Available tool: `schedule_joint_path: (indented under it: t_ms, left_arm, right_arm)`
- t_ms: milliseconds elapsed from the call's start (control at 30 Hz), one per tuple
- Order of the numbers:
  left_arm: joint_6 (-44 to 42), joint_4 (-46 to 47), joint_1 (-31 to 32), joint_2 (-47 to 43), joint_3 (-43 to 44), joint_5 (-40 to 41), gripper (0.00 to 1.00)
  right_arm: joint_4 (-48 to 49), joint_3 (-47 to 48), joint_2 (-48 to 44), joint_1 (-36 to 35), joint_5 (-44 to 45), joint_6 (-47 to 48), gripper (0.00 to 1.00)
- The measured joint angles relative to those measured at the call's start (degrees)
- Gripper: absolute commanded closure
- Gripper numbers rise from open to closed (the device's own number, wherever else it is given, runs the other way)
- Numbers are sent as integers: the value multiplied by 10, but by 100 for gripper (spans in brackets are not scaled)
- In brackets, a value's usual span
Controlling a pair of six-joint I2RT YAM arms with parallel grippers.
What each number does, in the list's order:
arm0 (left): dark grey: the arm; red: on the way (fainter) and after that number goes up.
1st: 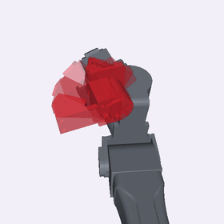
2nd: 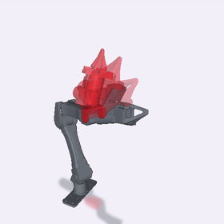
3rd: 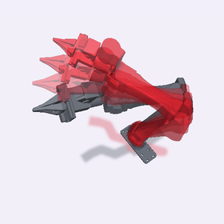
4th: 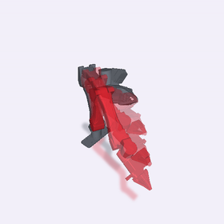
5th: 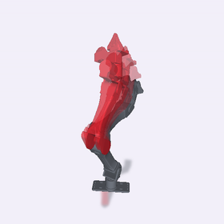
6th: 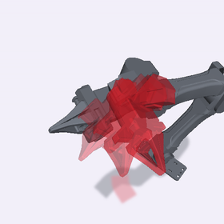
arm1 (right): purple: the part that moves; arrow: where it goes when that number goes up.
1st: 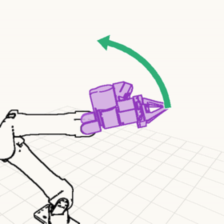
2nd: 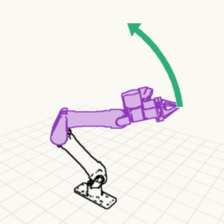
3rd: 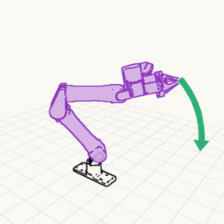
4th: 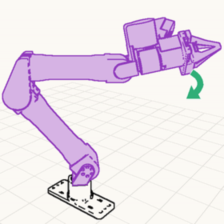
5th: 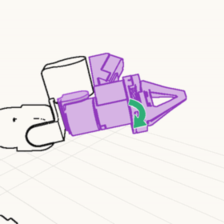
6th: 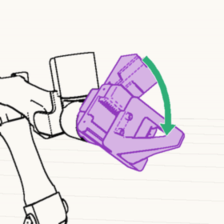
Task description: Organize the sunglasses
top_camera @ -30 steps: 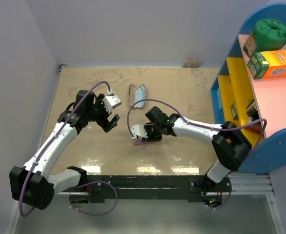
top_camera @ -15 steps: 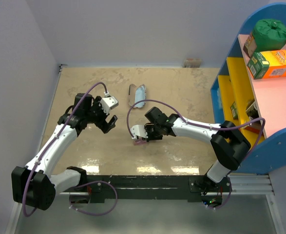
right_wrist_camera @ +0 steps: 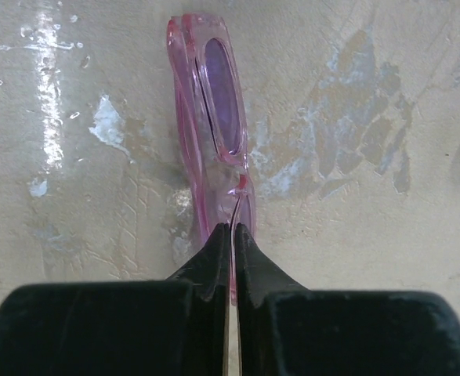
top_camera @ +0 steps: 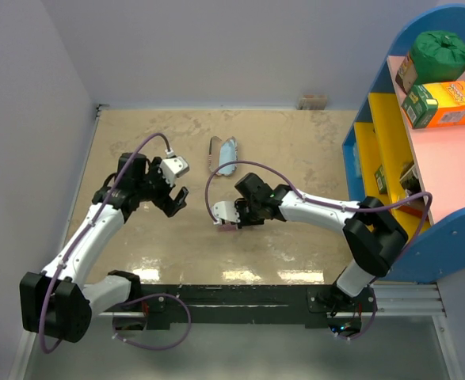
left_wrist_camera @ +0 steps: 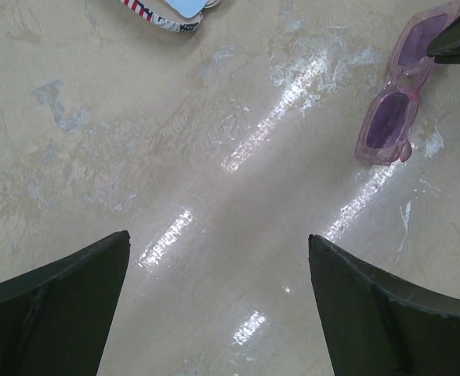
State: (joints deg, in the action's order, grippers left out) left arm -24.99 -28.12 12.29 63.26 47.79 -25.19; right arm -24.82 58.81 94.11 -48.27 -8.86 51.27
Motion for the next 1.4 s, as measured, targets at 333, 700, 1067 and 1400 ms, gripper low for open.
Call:
schedule_joint_path:
  t_ms: [333, 700, 1067, 1400]
  left_arm:
    - [4, 3, -23, -3, -9, -16, 0]
    - [4, 3, -33, -3, -10, -29, 0]
    - [4, 5, -42, -3, -17, -37, 0]
    - [4, 5, -51, -3, -17, -42, 0]
  right_arm:
    - [-7, 9, -37, 0, 36, 21, 100]
    - [25, 10, -80, -1, 51, 30, 100]
    - [88, -31, -95, -1, 64, 90, 100]
    - [141, -92, -147, -2, 45, 246, 100]
